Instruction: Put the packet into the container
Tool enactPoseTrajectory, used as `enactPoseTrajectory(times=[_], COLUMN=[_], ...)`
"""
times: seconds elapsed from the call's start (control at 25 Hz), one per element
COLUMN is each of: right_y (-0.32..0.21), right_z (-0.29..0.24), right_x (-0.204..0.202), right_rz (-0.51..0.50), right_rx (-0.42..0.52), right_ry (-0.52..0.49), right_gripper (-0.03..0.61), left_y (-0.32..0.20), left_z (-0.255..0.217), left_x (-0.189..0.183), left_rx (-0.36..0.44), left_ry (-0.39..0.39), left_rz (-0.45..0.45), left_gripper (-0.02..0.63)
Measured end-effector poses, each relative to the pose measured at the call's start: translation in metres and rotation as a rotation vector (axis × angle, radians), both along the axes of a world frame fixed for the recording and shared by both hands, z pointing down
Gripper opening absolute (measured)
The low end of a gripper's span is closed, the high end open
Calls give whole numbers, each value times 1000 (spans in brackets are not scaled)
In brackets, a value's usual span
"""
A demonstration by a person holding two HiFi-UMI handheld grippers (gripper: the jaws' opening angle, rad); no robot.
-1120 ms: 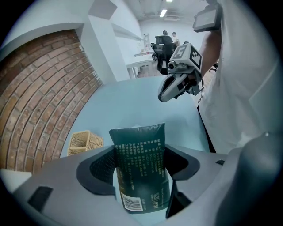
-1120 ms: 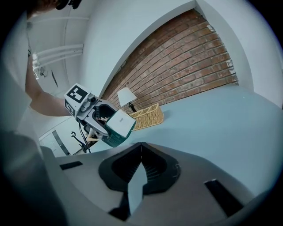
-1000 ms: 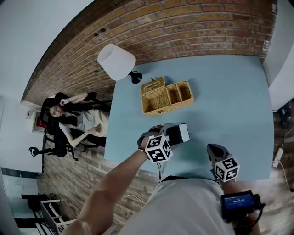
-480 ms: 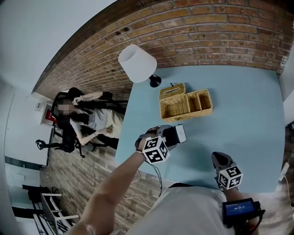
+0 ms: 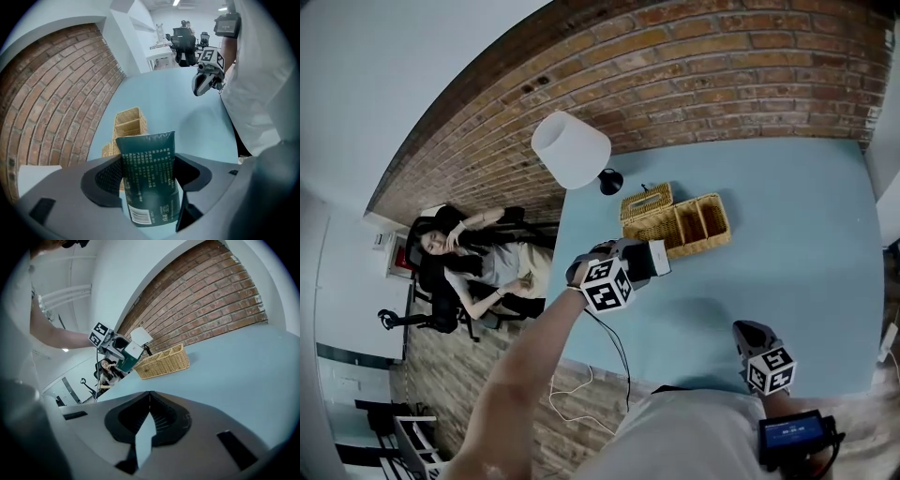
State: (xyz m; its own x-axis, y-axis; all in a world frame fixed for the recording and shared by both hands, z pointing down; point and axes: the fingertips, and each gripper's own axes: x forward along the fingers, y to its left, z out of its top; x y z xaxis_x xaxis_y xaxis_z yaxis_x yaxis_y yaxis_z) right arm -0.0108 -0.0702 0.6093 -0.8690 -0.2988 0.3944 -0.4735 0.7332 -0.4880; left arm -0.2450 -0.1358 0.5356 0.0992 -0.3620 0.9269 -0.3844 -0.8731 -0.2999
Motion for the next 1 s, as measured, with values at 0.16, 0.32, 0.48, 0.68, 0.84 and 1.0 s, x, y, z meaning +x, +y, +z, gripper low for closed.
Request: enactPoseTrajectory(times=[0.16,0.32,0.48,0.68,0.84,1.0], right_y=[1,5,3,-8,-14,-16], right_z=[6,9,9,12,19,19], right_x=[6,8,15,27,32,30], right_rz=[23,44,76,128,149,157], right_rx=[-14,-28,-39,-43,-52,-57], right_ry=[7,8,14,21,27,30], right_gripper=[11,11,11,11,11,9], left_y=[-30,-65,-92,-102,-105,-102], left_z=[-4,-11,-8,14,30,46], left_x=[-13,-20,-16,-15,-15,-28], left_rx=[0,11,-12,-83,-133,-202], left_ry=[-11,-3,54,59,45,6], left_rz=[9,-1,-22,-19,-20,-36], left_gripper=[344,344,344,344,344,344])
